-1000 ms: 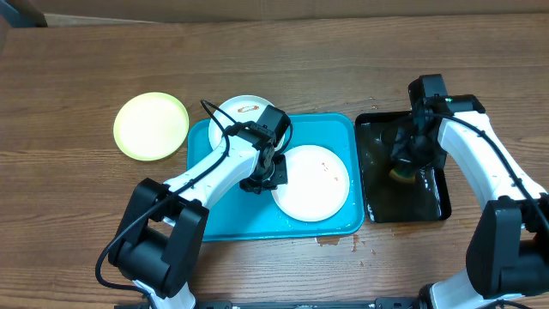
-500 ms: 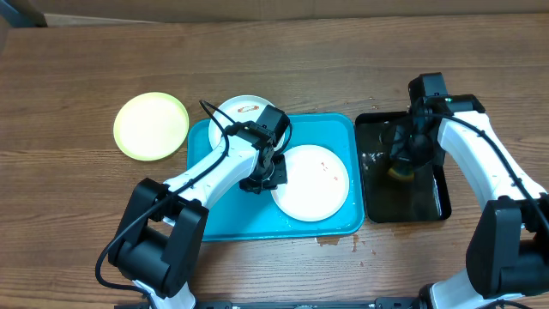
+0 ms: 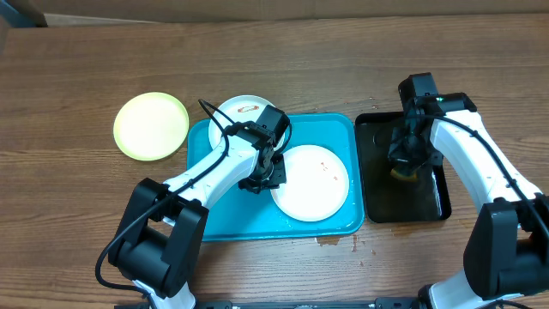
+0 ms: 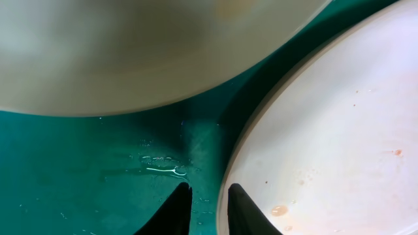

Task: Clean dirty plates on tray and stack at the side
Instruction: 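Dip the sponge in the black tray water with the right gripper, then scrub the white plate with the sponge in the right gripper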

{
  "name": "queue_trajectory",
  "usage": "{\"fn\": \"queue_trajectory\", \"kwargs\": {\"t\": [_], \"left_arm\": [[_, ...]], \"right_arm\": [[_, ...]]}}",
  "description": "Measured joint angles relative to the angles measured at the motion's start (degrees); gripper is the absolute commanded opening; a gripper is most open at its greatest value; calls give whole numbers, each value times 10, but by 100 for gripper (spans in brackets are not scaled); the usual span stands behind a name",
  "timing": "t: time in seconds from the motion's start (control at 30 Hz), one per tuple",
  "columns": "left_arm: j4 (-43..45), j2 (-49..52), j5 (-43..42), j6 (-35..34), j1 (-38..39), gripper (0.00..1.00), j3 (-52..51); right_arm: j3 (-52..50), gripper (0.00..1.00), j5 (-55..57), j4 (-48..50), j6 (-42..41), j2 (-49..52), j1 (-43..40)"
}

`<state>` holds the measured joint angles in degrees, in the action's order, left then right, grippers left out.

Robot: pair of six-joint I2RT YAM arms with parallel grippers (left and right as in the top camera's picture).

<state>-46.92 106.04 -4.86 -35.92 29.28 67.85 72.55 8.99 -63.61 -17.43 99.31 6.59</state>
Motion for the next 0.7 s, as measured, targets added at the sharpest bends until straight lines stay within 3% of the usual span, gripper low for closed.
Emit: {"fn": "queue_trajectory", "kwargs": {"t": [0.13,0.7], "left_arm": [[7,0,7,-2,7,5,-3],[13,0,13,0,10,9,-11]], "right_arm": [[0,4,2,-1,-1,0,0],[45,4,10,-4,0,0,29]]}}
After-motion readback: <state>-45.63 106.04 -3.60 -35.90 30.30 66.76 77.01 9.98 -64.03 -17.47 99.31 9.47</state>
